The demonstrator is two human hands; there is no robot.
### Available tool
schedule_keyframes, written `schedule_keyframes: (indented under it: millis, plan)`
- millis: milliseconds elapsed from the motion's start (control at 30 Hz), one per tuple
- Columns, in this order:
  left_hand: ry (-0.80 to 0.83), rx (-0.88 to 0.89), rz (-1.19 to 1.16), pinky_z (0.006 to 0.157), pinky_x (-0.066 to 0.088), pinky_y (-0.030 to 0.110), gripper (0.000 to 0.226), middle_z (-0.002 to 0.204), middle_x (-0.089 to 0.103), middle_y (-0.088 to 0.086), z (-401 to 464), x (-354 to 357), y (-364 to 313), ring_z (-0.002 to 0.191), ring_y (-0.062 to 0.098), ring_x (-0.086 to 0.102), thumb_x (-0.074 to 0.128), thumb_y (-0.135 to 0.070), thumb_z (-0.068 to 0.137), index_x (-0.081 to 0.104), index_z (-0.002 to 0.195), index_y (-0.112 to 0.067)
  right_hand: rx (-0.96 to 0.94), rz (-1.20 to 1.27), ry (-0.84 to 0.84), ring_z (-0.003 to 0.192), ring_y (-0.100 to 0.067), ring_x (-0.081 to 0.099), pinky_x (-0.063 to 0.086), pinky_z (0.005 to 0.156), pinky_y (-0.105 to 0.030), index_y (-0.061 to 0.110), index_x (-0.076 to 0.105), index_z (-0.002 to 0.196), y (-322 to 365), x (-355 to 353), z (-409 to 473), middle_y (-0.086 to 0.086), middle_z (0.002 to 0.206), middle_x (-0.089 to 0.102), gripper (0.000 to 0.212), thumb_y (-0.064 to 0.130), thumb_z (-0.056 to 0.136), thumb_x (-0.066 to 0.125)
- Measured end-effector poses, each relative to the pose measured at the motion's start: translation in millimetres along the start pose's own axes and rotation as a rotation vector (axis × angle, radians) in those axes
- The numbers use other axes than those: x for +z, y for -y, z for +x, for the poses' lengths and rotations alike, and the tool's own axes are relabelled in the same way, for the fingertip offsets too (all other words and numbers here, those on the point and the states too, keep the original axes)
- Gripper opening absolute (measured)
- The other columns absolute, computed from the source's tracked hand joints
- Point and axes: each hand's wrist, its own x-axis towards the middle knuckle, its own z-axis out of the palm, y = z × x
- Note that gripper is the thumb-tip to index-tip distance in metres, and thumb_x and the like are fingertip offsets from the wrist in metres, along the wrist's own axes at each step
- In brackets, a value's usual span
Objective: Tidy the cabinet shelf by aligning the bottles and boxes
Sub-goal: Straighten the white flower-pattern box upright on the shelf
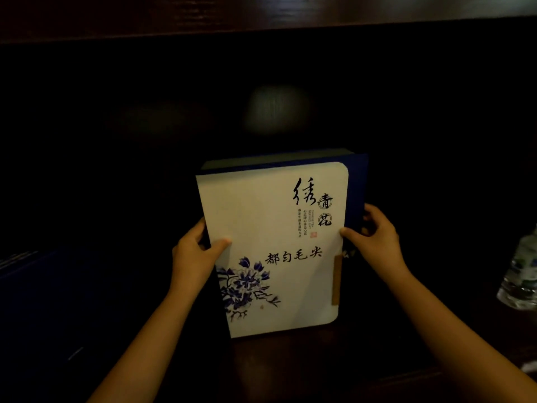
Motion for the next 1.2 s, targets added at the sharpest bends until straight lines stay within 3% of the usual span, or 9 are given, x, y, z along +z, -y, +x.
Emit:
schedule_keyframes:
  millis: [233, 500, 667, 800, 967, 1200]
  plan:
    - [-0.007, 0.017, 0.008, 0.092, 0.043, 0.031, 0.052, 0.124, 0.060, 0.006, -34, -12, -14, 0.104, 0.012, 0.052, 0.068, -0.015, 0.081, 0.050, 0.130, -0.019, -0.030, -0.038, -0.012, 0.115, -0.027, 0.050, 0.049, 0.092, -0.045, 0.018, 0.040, 0.133, 7, -21, -33, -0.012, 0.132, 0.050, 0.062, 0.017, 0.079, 0.069]
    - [-0.015, 0.005, -0.015, 0.095, 0.047, 0.038, 0.053, 0.119, 0.061, 0.001, -54, -24, -23, 0.104, 0.014, 0.055, 0.068, -0.016, 0.080, 0.050, 0.130, -0.022, -0.028, -0.036, 0.004, 0.116, -0.028, 0.050, 0.051, 0.092, -0.050, 0.019, 0.040, 0.132, 15, -31, -50, -0.010, 0.132, 0.050, 0.060, 0.018, 0.079, 0.068]
    - [-0.008, -0.022, -0.033, 0.098, 0.048, 0.045, 0.054, 0.125, 0.061, 0.005, -60, -27, -25, 0.110, 0.021, 0.058, 0.069, -0.016, 0.080, 0.050, 0.130, -0.022, -0.059, -0.054, -0.006, 0.111, -0.025, 0.052, 0.051, 0.089, -0.043, 0.020, 0.043, 0.130, 8, -36, -50, -0.009, 0.129, 0.053, 0.060, 0.019, 0.077, 0.071]
    - [-0.012, -0.051, -0.089, 0.095, 0.047, 0.037, 0.058, 0.119, 0.059, -0.003, -60, -29, -26, 0.106, 0.016, 0.056, 0.070, -0.013, 0.078, 0.048, 0.132, -0.023, -0.036, -0.044, -0.001, 0.106, -0.014, 0.045, 0.045, 0.084, -0.036, 0.022, 0.041, 0.132, 6, -32, -47, -0.008, 0.131, 0.052, 0.064, 0.018, 0.076, 0.071]
    - [0.000, -0.057, -0.121, 0.096, 0.046, 0.035, 0.061, 0.115, 0.054, -0.009, -63, -29, -26, 0.104, 0.012, 0.054, 0.069, -0.010, 0.078, 0.046, 0.134, -0.023, -0.039, -0.029, 0.026, 0.105, -0.013, 0.046, 0.047, 0.083, -0.035, 0.022, 0.042, 0.131, 3, -34, -46, -0.007, 0.131, 0.052, 0.063, 0.019, 0.076, 0.071]
    - [0.013, -0.080, -0.184, 0.100, 0.044, 0.038, 0.060, 0.120, 0.054, -0.005, -65, -29, -26, 0.108, 0.012, 0.052, 0.067, -0.005, 0.079, 0.046, 0.134, -0.018, -0.028, -0.006, 0.046, 0.118, -0.028, 0.050, 0.049, 0.093, -0.051, 0.022, 0.041, 0.132, 2, -36, -48, -0.008, 0.134, 0.050, 0.063, 0.021, 0.077, 0.070]
